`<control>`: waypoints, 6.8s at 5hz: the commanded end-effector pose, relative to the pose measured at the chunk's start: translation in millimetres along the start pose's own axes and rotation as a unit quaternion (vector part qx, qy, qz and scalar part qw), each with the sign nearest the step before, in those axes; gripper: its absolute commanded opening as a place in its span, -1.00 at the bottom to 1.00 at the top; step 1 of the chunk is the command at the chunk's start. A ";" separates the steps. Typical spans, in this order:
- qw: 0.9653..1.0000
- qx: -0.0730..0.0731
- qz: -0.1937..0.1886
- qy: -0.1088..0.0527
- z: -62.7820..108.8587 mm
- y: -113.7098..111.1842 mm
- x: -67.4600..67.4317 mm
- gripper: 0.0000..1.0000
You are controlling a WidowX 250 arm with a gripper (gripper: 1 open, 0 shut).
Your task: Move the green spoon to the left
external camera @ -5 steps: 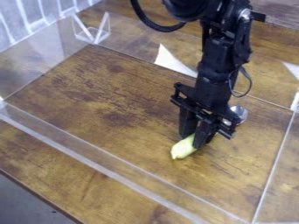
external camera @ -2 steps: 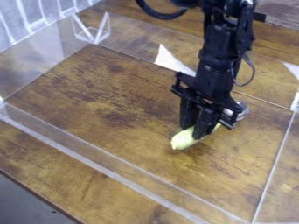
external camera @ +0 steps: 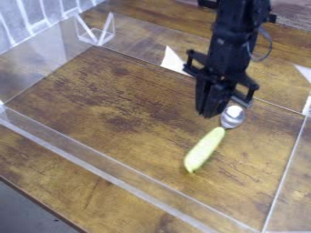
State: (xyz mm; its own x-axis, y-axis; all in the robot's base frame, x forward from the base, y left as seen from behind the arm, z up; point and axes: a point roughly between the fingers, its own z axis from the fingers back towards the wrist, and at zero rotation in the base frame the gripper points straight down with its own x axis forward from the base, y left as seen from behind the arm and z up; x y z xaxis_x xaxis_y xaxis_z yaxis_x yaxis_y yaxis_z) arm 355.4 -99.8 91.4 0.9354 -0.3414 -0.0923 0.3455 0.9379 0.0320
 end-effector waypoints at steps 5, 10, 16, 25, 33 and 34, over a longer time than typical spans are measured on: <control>1.000 -0.018 -0.005 0.006 -49.8 -42.4 -5.6 -1.00; 1.000 0.005 0.014 -0.026 -16.6 -20.7 -21.0 -1.00; 0.993 0.072 0.027 -0.084 69.6 28.9 -61.0 -1.00; 0.961 0.164 0.135 -0.175 42.9 190.5 -133.6 -1.00; 0.945 0.161 0.197 -0.208 21.9 222.6 -153.1 -1.00; 0.948 0.143 0.195 -0.205 4.0 202.9 -141.7 -1.00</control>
State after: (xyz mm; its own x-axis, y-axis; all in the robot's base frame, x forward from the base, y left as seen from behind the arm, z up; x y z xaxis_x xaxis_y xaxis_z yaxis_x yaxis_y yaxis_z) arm 290.4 140.4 104.1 0.9426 -0.0096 0.3337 -0.0767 0.9667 0.2443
